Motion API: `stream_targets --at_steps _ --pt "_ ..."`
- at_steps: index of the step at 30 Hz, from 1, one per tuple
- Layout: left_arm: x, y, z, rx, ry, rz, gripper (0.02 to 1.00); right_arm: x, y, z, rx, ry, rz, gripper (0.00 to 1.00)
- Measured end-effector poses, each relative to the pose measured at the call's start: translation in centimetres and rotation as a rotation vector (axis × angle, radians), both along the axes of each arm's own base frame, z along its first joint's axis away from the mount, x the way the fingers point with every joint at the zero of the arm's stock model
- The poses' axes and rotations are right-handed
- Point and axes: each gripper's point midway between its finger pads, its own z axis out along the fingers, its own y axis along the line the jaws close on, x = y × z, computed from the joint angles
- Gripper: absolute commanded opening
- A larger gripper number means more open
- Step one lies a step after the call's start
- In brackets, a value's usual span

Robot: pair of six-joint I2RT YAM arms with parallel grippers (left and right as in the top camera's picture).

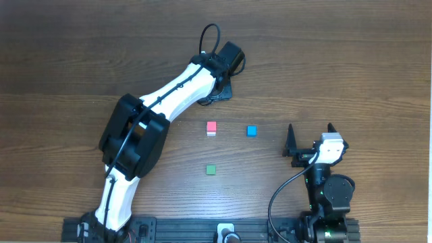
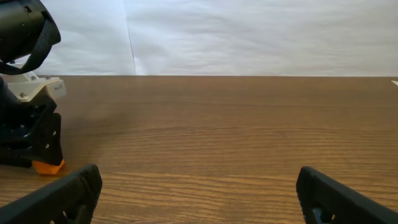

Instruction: Stack Cubes

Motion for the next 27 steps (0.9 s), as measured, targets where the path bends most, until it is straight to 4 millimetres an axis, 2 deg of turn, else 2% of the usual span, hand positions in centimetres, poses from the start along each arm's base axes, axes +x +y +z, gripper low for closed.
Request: stream_targets --at_steps 7,14,22,25,27 --pt "-0.2 0.1 -1.1 0.009 0.021 0.000 0.310 0.0 0.0 0.0 0.000 0.000 0.000 0.993" --pt "-0.2 -0.1 -1.5 0.005 0.026 -0.004 0.165 0.0 0.0 0.0 0.000 0.000 0.000 0.991" --pt "-0.1 -0.3 -1.5 -0.004 0.025 -0.006 0.117 0.0 0.0 0.0 0.000 0.000 0.000 0.993" --pt "-0.3 -0.1 -1.2 -0.002 0.028 -0.006 0.112 0.0 0.0 0.0 0.000 0.000 0.000 0.991" --pt "-1.0 0.3 0.6 0.000 0.035 -0.006 0.112 0.0 0.0 0.0 0.000 0.000 0.000 0.991"
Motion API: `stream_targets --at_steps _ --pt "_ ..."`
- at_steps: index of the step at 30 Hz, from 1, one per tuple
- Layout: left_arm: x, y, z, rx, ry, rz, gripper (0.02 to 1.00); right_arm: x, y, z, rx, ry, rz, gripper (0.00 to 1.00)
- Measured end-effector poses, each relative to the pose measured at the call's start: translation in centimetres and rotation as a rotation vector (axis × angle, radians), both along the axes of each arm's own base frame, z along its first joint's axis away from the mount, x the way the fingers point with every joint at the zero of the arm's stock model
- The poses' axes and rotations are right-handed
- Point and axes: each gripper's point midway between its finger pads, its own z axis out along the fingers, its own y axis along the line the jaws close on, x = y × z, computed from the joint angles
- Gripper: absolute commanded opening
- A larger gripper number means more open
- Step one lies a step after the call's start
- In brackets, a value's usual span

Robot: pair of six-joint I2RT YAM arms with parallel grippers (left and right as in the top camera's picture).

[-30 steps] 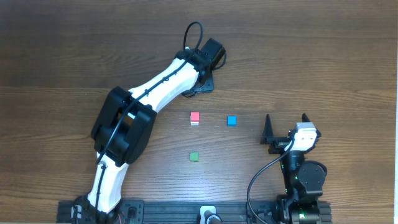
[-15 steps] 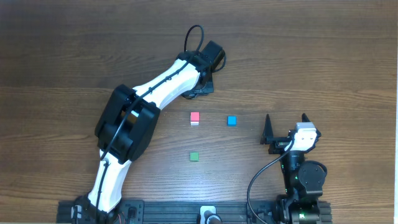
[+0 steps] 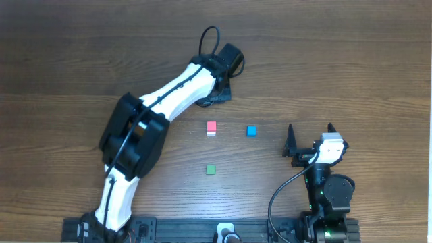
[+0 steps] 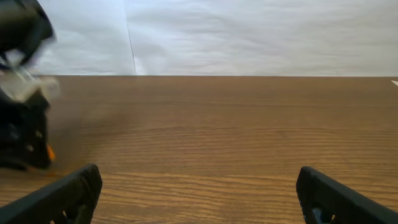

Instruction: Stack Cubes

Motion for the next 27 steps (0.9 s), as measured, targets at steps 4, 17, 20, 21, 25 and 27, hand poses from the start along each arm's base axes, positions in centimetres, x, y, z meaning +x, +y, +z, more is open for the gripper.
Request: stream_targets --at_steps 4,17,20,21,25,27 --pt "-1.4 0.4 7.3 -0.051 -0.068 -0.007 0.073 0.0 0.0 0.0 0.000 0.000 0.000 0.993" --pt "-10.9 -0.2 7.9 -0.083 -0.048 -0.058 0.040 0.0 0.0 0.0 0.000 0.000 0.000 0.991" --pt "-10.9 -0.2 7.4 -0.083 -0.042 -0.045 0.042 0.0 0.0 0.0 0.000 0.000 0.000 0.993" --pt "-10.9 -0.3 7.3 -0.082 -0.039 -0.042 0.042 0.0 0.0 0.0 0.000 0.000 0.000 0.991" --pt "-10.7 -0.7 6.5 -0.084 -0.029 -0.043 0.042 0.0 0.0 0.0 0.000 0.000 0.000 0.991" --pt "-10.7 -0.8 5.6 -0.079 -0.013 -0.039 0.042 0.0 0.0 0.0 0.000 0.000 0.000 0.991"
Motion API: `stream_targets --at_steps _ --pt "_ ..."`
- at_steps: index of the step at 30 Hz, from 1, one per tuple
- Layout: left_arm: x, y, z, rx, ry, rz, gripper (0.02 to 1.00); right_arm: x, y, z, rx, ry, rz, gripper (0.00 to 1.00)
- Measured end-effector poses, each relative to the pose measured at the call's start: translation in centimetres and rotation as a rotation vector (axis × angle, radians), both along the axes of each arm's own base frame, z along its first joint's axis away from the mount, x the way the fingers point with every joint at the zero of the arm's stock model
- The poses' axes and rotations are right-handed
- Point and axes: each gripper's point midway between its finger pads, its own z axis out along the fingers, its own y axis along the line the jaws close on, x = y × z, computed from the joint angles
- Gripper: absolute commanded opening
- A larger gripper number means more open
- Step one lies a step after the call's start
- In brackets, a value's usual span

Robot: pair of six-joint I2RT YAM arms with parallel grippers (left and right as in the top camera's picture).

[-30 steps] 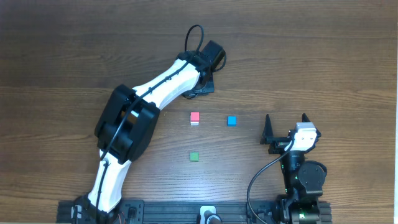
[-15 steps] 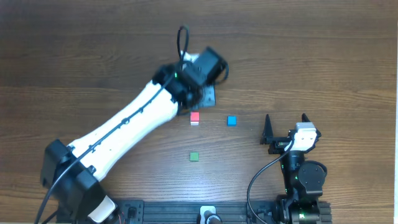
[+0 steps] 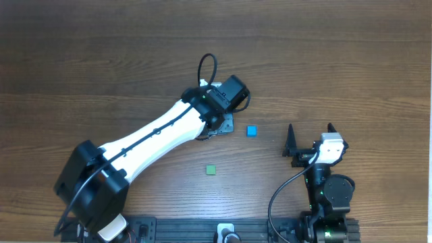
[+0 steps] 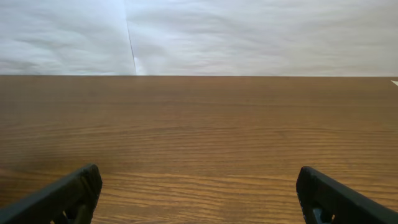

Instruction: Stack Cubes

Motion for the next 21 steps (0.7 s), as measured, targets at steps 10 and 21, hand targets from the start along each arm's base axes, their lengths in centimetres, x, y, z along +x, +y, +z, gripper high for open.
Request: stream_targets --at_steps 10,21 --pt "-0.2 0.1 -1.5 0.024 0.033 0.018 0.040 0.0 0.0 0.0 0.001 0.000 0.000 0.991" --pt "0.0 0.6 -1.9 0.038 0.047 0.028 0.040 0.0 0.0 0.0 0.001 0.000 0.000 0.993"
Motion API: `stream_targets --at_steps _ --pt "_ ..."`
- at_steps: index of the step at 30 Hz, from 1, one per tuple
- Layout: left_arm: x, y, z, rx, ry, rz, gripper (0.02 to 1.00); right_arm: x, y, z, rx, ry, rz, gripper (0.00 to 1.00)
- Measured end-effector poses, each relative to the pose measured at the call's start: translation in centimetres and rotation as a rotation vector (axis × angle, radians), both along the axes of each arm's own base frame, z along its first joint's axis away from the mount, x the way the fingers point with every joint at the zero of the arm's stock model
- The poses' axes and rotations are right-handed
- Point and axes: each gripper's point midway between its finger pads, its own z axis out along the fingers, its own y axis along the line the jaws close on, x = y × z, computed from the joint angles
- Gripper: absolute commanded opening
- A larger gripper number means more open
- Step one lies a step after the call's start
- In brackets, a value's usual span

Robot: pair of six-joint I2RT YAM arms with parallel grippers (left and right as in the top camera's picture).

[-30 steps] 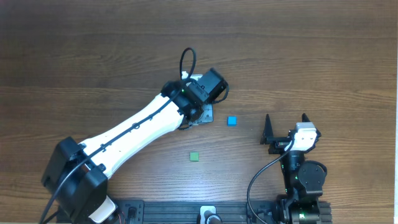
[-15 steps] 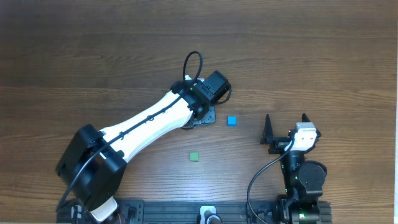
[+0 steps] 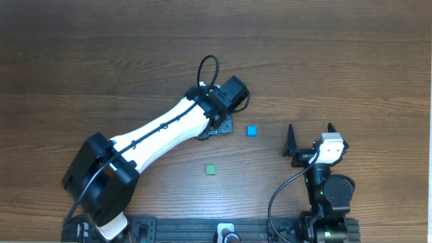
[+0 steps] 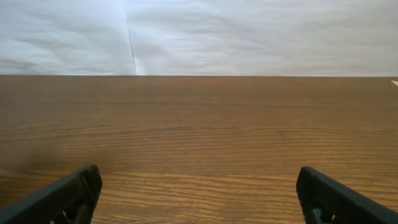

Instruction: Stack Cubes

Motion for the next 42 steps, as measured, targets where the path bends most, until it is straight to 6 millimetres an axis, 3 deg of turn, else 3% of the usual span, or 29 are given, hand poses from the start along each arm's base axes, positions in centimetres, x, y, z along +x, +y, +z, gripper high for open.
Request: stream_targets --at_steps 42 --pt "0.06 0.02 -1.00 0.019 0.014 -0.022 0.080 0.00 0.00 0.00 0.000 0.000 0.000 0.993"
